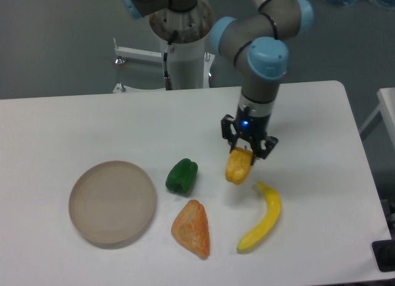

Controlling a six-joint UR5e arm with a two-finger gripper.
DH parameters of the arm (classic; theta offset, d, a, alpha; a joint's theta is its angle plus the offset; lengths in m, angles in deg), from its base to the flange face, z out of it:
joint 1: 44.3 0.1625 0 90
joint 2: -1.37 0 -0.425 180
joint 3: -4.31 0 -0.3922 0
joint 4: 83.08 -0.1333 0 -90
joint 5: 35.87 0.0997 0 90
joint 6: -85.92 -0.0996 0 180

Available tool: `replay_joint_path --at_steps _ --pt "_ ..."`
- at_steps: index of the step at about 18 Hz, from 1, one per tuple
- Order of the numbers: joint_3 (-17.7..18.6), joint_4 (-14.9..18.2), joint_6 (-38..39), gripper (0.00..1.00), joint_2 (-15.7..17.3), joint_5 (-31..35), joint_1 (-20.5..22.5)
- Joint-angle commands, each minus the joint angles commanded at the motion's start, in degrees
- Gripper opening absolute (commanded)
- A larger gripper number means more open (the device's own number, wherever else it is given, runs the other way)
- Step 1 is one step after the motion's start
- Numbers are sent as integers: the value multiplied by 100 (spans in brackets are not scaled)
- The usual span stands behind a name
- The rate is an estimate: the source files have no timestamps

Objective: Pick up the yellow pepper from the table
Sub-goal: 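Carry the held yellow pepper toward the banana and lower it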

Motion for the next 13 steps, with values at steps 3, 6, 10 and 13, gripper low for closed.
replay_joint_path --at_steps 3,6,10,13 --pt "-361 35 -228 45 -264 317 9" --pt "-634 62 -316 45 -475 317 9" --pt "-758 132 -334 45 -511 326 18" --pt "-758 132 -325 45 -493 326 18"
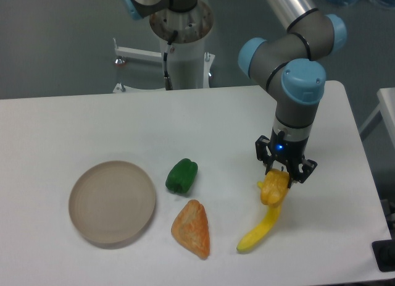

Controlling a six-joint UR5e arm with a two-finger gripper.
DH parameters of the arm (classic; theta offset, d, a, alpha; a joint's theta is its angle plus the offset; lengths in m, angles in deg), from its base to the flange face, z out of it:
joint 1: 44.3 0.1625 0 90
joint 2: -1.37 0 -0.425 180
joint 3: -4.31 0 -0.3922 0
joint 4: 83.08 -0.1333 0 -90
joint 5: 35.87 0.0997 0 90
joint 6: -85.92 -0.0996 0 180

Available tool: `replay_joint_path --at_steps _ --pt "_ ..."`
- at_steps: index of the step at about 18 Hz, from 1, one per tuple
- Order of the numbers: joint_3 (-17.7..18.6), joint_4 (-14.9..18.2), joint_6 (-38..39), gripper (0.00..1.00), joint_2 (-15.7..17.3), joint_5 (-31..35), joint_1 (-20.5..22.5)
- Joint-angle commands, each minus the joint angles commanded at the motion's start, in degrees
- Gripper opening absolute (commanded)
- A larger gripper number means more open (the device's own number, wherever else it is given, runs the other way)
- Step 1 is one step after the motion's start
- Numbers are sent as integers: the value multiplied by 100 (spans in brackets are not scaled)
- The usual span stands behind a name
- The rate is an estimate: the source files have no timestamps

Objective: Pick up the yellow pepper from the table
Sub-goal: 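Carry the held yellow pepper toward the banana and lower it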

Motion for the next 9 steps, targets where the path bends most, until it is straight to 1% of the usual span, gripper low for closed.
replay_joint_path --at_steps 9 --pt "-9 -26 44 45 -9 -9 9"
